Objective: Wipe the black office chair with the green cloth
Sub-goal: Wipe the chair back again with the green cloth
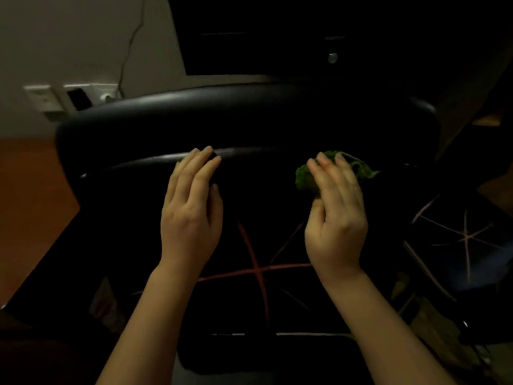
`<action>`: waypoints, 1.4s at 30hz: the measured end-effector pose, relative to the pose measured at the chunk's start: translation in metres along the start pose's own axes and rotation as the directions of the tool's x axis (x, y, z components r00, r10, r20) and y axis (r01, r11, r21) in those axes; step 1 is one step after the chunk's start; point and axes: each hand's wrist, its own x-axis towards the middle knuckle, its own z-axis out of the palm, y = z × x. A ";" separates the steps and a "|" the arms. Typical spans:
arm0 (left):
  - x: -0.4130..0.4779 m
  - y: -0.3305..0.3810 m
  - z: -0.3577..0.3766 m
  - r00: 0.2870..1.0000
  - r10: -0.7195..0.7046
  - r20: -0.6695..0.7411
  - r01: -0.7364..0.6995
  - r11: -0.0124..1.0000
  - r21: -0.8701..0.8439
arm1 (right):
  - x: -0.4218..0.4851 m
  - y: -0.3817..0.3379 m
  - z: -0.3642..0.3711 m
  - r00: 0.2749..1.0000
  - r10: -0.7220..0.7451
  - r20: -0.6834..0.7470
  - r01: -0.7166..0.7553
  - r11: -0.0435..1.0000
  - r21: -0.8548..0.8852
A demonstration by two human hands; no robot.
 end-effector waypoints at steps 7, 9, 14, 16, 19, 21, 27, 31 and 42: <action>-0.030 -0.056 -0.054 0.988 -0.155 -0.022 0.157 0.980 0.119 | -0.009 -0.061 0.052 0.992 -0.100 0.072 0.096 0.994 0.048; -0.038 -0.070 -0.066 0.975 -0.215 -0.050 0.220 0.965 0.140 | -0.013 -0.080 0.065 0.982 -0.149 0.120 0.138 0.986 0.093; -0.059 -0.090 -0.088 0.950 -0.310 -0.046 0.313 0.937 0.155 | -0.030 -0.117 0.095 0.948 -0.254 0.194 0.218 0.958 0.187; -0.066 -0.095 -0.094 0.940 -0.338 -0.041 0.340 0.927 0.155 | -0.036 -0.130 0.104 0.929 -0.295 0.224 0.247 0.944 0.218; -0.073 -0.101 -0.102 0.920 -0.389 -0.041 0.391 0.908 0.152 | -0.045 -0.148 0.113 0.893 -0.352 0.280 0.282 0.923 0.262; -0.078 -0.104 -0.104 0.913 -0.405 -0.043 0.406 0.900 0.160 | -0.050 -0.156 0.117 0.870 -0.378 0.316 0.289 0.911 0.294; -0.090 -0.105 -0.110 0.895 -0.446 -0.021 0.442 0.880 0.175 | -0.070 -0.171 0.125 0.683 -0.536 0.496 0.355 0.837 0.416; -0.087 -0.101 -0.114 0.899 -0.439 -0.015 0.433 0.881 0.189 | -0.072 -0.169 0.122 0.630 -0.595 0.498 0.438 0.803 0.405; -0.053 -0.040 -0.070 0.961 -0.275 0.024 0.267 0.948 0.173 | -0.017 -0.082 0.063 0.833 -0.447 0.326 0.381 0.891 0.247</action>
